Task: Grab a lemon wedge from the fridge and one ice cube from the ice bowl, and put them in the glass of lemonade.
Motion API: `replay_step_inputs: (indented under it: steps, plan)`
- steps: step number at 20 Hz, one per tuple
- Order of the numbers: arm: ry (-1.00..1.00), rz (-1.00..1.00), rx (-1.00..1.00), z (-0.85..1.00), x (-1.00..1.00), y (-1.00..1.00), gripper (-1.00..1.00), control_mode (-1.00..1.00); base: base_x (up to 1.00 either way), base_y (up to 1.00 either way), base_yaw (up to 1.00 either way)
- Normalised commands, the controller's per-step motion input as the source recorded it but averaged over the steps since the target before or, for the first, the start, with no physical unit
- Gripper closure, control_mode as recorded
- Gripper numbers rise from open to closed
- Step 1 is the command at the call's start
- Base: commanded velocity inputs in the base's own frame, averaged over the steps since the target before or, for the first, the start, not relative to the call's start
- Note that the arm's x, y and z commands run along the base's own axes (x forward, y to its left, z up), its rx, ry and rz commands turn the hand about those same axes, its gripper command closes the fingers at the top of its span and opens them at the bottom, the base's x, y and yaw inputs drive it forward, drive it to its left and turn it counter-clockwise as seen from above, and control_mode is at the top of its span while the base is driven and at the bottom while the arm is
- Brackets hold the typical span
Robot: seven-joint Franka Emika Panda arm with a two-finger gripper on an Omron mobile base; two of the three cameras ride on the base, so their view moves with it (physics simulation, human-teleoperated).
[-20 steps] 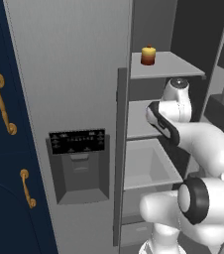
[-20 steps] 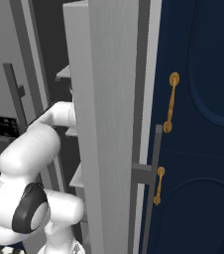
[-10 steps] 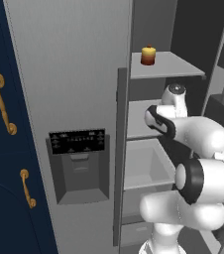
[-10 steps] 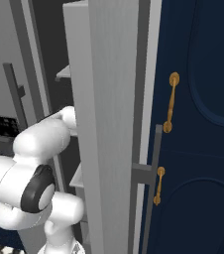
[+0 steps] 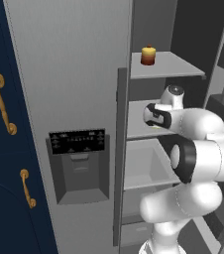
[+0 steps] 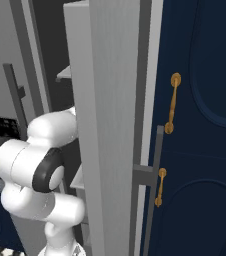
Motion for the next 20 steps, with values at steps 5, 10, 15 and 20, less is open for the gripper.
replay_step_inputs:
  steps: [5,10,15,20]
  plan:
    - [0.0,0.09,-0.01,-0.32,0.18,0.0,-1.0,-1.0,0.0,0.0,0.0]
    - [0.0,0.09,-0.02,-0.34,0.32,0.0,1.0,-1.0,0.0,0.0,0.0]
    - [-0.07,0.01,-0.01,-0.11,0.07,0.0,1.0,-1.0,0.0,0.0,0.0]
    - [-0.07,0.0,0.0,0.0,-0.43,0.21,1.0,-1.0,0.0,0.0,0.0]
